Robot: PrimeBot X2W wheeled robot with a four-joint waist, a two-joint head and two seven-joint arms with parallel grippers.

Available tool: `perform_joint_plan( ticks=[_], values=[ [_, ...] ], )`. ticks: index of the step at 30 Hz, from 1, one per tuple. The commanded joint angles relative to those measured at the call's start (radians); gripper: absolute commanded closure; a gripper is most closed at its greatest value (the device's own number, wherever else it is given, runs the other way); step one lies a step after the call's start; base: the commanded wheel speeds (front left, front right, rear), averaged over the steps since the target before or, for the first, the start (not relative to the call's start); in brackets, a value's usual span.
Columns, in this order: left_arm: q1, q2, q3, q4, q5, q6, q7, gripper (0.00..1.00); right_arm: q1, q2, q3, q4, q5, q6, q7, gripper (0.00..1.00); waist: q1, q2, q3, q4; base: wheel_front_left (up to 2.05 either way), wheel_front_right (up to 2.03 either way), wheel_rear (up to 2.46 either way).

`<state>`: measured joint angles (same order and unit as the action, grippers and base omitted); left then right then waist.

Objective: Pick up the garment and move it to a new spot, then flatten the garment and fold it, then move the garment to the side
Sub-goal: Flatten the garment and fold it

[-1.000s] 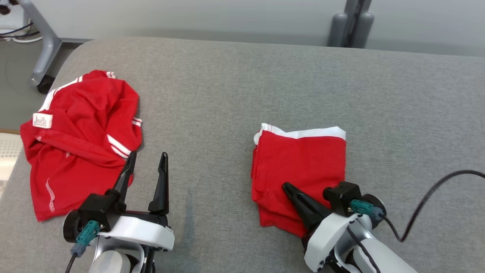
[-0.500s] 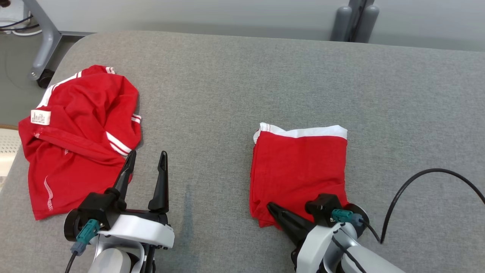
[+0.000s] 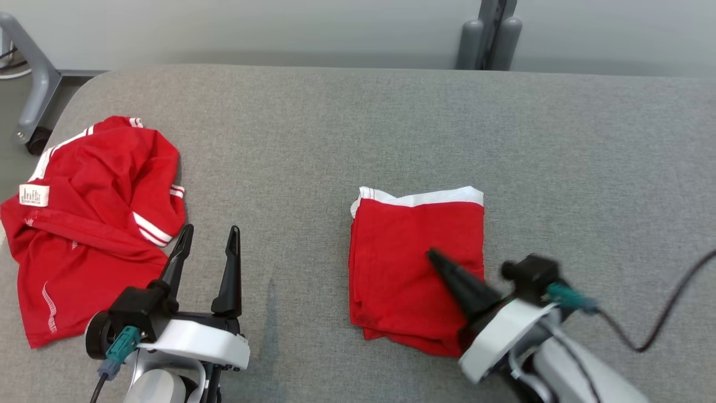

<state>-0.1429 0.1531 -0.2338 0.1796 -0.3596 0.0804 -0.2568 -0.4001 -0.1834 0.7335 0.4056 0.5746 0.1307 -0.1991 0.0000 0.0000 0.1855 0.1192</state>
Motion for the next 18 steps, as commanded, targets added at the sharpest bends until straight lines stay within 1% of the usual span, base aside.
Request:
perform_joint_plan(
  ticks=[1, 4, 6, 7, 9, 12, 15, 16, 18],
  values=[
    [0.011, 0.012, 0.004, -0.005, 0.005, 0.007, 0.002, 0.0, 0.015, -0.006, -0.074, -0.008, -0.017, 0.0, -0.021, 1.0, 0.0, 0.0, -0.012, -0.01, 0.0, 0.0, 0.0],
    [0.019, 0.02, 0.006, -0.014, 0.007, 0.011, 0.005, 0.0, 0.037, -0.009, -0.215, -0.018, -0.056, 0.0, -0.037, 1.0, 0.0, 0.0, -0.026, -0.019, 0.0, 0.0, 0.0],
    [0.029, 0.028, 0.006, -0.02, 0.011, 0.018, 0.008, 0.0, 0.055, -0.011, -0.313, -0.025, -0.092, 0.0, -0.045, 0.31, 0.0, 0.0, -0.035, -0.024, 0.0, 0.0, 0.0],
    [0.033, 0.033, 0.008, -0.023, 0.012, 0.02, 0.012, 0.0, 0.067, -0.01, -0.362, -0.028, -0.112, 0.0, -0.049, 0.0, 0.0, 0.0, -0.041, -0.027, 0.0, 0.0, 0.0],
    [0.038, 0.041, 0.01, -0.03, 0.013, 0.025, 0.016, 0.0, 0.093, -0.003, -0.452, -0.044, -0.152, 0.0, -0.052, 0.0, 0.0, 0.0, -0.05, -0.034, 0.0, 0.0, 0.0],
    [0.054, 0.051, 0.012, -0.044, 0.017, 0.034, 0.027, 0.0, 0.132, 0.008, -0.556, -0.077, -0.21, 0.0, -0.047, 0.0, 0.0, 0.0, -0.064, -0.044, 0.0, 0.0, 0.0],
    [0.069, 0.062, 0.012, -0.061, 0.018, 0.043, 0.038, 0.0, 0.174, 0.026, -0.625, -0.119, -0.255, 0.0, -0.026, 0.0, 0.0, 0.0, -0.079, -0.056, 0.0, 0.0, 0.0],
    [0.069, 0.062, 0.012, -0.061, 0.018, 0.043, 0.038, 0.0, 0.174, 0.026, -0.625, -0.119, -0.255, 0.0, -0.026, 0.0, 0.0, 0.0, -0.079, -0.056, 0.0, 0.0, 0.0],
    [0.083, 0.068, 0.012, -0.068, 0.017, 0.046, 0.046, 0.0, 0.201, 0.041, -0.656, -0.15, -0.267, 0.0, -0.01, 0.0, 0.0, 0.0, -0.091, -0.063, 0.0, 0.0, 0.0]
  ],
)
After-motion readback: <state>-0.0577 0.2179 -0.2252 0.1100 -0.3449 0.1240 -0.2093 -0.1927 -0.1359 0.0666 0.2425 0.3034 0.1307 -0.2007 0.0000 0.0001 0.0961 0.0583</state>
